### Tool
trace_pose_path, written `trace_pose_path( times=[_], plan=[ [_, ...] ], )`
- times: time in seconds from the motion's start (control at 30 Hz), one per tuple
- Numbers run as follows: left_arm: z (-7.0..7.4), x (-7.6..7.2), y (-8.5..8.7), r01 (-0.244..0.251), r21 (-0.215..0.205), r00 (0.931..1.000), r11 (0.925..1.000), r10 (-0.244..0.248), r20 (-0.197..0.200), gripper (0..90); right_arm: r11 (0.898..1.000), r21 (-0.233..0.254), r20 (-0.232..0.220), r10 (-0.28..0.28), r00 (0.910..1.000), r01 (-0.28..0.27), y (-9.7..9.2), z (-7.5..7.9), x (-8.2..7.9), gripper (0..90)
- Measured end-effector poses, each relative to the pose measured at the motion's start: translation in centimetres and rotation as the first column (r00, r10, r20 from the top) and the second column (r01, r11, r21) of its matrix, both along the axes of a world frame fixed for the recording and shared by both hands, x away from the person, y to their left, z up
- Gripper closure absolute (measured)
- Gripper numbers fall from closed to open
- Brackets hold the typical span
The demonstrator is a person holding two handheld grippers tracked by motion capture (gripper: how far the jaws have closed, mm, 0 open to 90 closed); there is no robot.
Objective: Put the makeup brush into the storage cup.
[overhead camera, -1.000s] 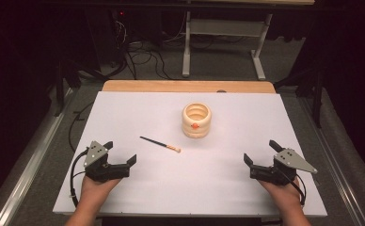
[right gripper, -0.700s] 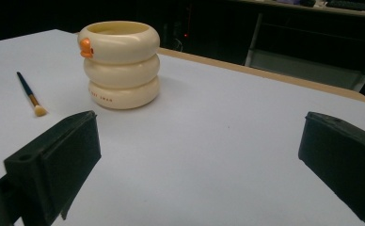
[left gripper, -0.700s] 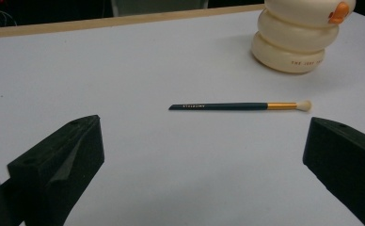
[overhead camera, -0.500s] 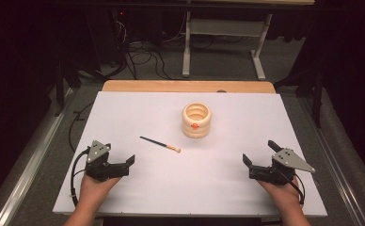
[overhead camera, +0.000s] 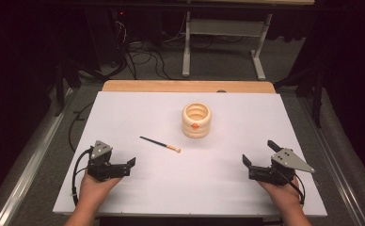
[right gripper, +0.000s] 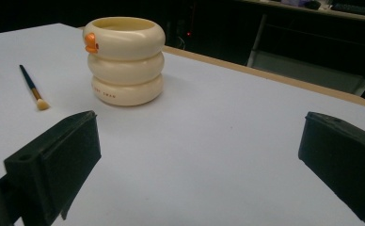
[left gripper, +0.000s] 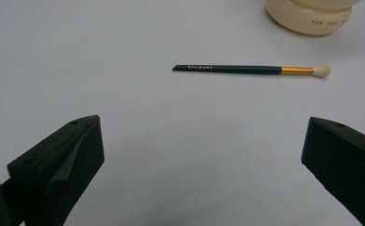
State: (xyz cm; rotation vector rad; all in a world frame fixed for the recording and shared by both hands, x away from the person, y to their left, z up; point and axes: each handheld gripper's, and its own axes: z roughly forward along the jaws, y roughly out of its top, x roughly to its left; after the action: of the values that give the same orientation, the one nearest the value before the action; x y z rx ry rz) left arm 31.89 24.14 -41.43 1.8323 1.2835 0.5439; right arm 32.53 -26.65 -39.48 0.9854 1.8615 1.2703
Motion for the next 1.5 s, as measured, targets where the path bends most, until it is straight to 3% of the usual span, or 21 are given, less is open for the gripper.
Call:
trace_pose_path(
  times=[0.27,0.37,0.47,0.57,0.67,0.77,0.87,1.1,1.23,1.33,1.37,1.4,1.43,1.5],
  plan=[
    [0.0,0.3,-0.2,0.053,0.010,0.9975,0.9985,-0.053,-0.046,0.1,1.000,-0.002,-0.005,0.007,1.0000,-0.007,-0.1,0.0,-0.1,0.8],
    [0.1,0.4,-0.5,0.082,0.036,0.9951,0.9960,-0.079,-0.059,0.1,1.000,-0.002,-0.004,0.004,1.0000,-0.004,-0.1,0.0,-0.1,0.8],
    [0.3,0.2,-0.5,0.080,0.021,0.9952,0.9966,-0.078,-0.059,0.1,1.000,-0.007,-0.007,0.004,1.0000,-0.004,-0.1,-0.1,-0.2,0.8],
    [0.4,0.2,-0.4,0.087,0.010,0.9921,0.9962,-0.086,-0.092,0.4,1.000,-0.023,-0.009,0.006,0.9999,-0.006,0.1,0.0,-0.1,0.8],
    [0.6,0.4,-0.3,0.087,0.029,0.9910,0.9958,-0.084,-0.104,0.5,1.000,-0.023,-0.017,0.008,0.9998,-0.009,0.2,0.0,-0.2,0.8],
    [1.4,0.8,0.3,0.058,-0.023,0.9908,0.9980,-0.061,-0.121,0.5,1.000,-0.015,-0.019,0.018,0.9997,-0.018,0.4,0.0,-0.2,0.8],
    [1.6,0.9,0.5,0.053,-0.020,0.9886,0.9984,-0.055,-0.140,0.5,1.000,-0.011,-0.028,0.019,0.9994,-0.019,0.4,0.0,-0.2,0.8],
    [2.7,1.5,0.6,0.075,0.006,0.9645,0.9972,-0.071,-0.255,0.5,1.000,0.004,-0.031,0.014,0.9994,-0.014,0.2,0.1,-0.1,0.8],
    [3.2,1.9,0.6,0.095,0.025,0.9466,0.9951,-0.083,-0.312,0.6,1.000,0.002,-0.025,0.020,0.9995,-0.020,0.2,0.2,-0.2,0.8],
    [3.3,1.9,0.4,0.113,0.054,0.9393,0.9921,-0.089,-0.331,0.6,1.000,-0.009,-0.014,0.021,0.9997,-0.021,0.3,0.4,-0.4,0.8],
    [3.2,2.1,0.4,0.123,0.071,0.9324,0.9898,-0.091,-0.350,0.6,1.000,-0.010,-0.010,0.027,0.9996,-0.027,0.5,0.5,-0.6,0.8],
    [3.2,2.1,0.4,0.123,0.071,0.9324,0.9898,-0.091,-0.350,0.6,1.000,-0.010,-0.010,0.027,0.9996,-0.027,0.5,0.5,-0.6,0.8],
    [3.2,2.2,0.4,0.131,0.076,0.9274,0.9885,-0.095,-0.362,0.6,0.999,-0.019,-0.005,0.031,0.9995,-0.032,0.6,0.5,-0.6,0.8],
    [3.1,2.5,0.6,0.147,0.100,0.9098,0.9841,-0.094,-0.404,1.7,0.999,-0.015,-0.011,0.032,0.9994,-0.032,0.7,0.4,-0.6,0.8]
  ],
)
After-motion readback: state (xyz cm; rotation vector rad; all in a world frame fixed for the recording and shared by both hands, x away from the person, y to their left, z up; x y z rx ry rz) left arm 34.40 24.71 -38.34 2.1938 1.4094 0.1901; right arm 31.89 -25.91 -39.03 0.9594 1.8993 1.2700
